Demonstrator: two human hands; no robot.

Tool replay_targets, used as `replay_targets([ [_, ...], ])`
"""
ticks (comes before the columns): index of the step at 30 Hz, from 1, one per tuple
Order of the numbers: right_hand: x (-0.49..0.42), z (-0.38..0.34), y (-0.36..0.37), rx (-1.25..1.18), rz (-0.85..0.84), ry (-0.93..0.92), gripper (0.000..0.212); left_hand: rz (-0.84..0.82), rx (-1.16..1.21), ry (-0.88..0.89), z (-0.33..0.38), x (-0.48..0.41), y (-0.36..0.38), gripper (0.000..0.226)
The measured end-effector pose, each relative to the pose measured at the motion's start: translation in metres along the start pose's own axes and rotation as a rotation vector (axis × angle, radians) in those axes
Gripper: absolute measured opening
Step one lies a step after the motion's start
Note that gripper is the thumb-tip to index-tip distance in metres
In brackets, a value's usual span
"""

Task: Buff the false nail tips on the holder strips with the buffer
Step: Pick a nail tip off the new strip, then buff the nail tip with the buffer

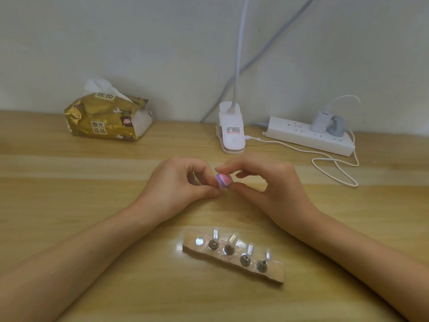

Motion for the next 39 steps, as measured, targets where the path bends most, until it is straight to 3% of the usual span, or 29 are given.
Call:
replay_targets([
  [3, -0.001, 0.005, -0.002, -0.013, -0.007, 0.061, 0.019, 0.005, -0.005, -0.012, -0.001, 0.000, 0.001, 0.019],
  [6, -0.001, 0.001, -0.002, 0.030, 0.013, -0.017, 0.019, 0.007, 0.002, -0.007, -0.001, 0.000, 0.000, 0.021],
  [9, -0.001, 0.006, -0.003, -0.011, -0.013, 0.062, 0.018, 0.006, -0.007, -0.004, -0.001, 0.000, 0.001, 0.021],
  [12, 0.000, 0.002, -0.002, 0.022, 0.010, -0.006, 0.020, 0.007, 0.004, 0.004, 0.000, 0.000, 0.001, 0.020],
  [16, -0.001, 0.008, -0.001, -0.019, 0.001, 0.080, 0.018, 0.005, -0.003, -0.001, -0.002, 0.000, 0.001, 0.017],
  [25, -0.001, 0.001, -0.003, 0.001, 0.017, -0.008, 0.018, 0.006, -0.011, 0.013, 0.000, 0.000, 0.000, 0.023],
  [29, -0.001, 0.007, -0.002, -0.027, -0.025, 0.107, 0.015, 0.000, -0.017, 0.008, 0.000, 0.000, 0.000, 0.018],
  [32, 0.000, 0.001, -0.003, -0.019, 0.002, 0.045, 0.015, -0.002, -0.009, 0.020, 0.000, 0.000, 0.000, 0.021],
  [35, 0.000, 0.005, -0.003, -0.027, -0.021, 0.113, 0.013, 0.001, -0.014, 0.018, 0.000, -0.001, 0.000, 0.022],
  [39, 0.000, -0.003, -0.003, 0.020, 0.019, -0.007, 0.013, 0.002, -0.005, 0.024, 0.000, 0.000, -0.001, 0.027],
])
Point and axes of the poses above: each hand's wrist, its own x-axis away from the middle knuckle, its own y-axis out of the palm, z = x × y, the point moved 5 cm from there along -x, towards the middle knuckle, and after that the axes turned 13 degrees about z, right-handed, at the moved point
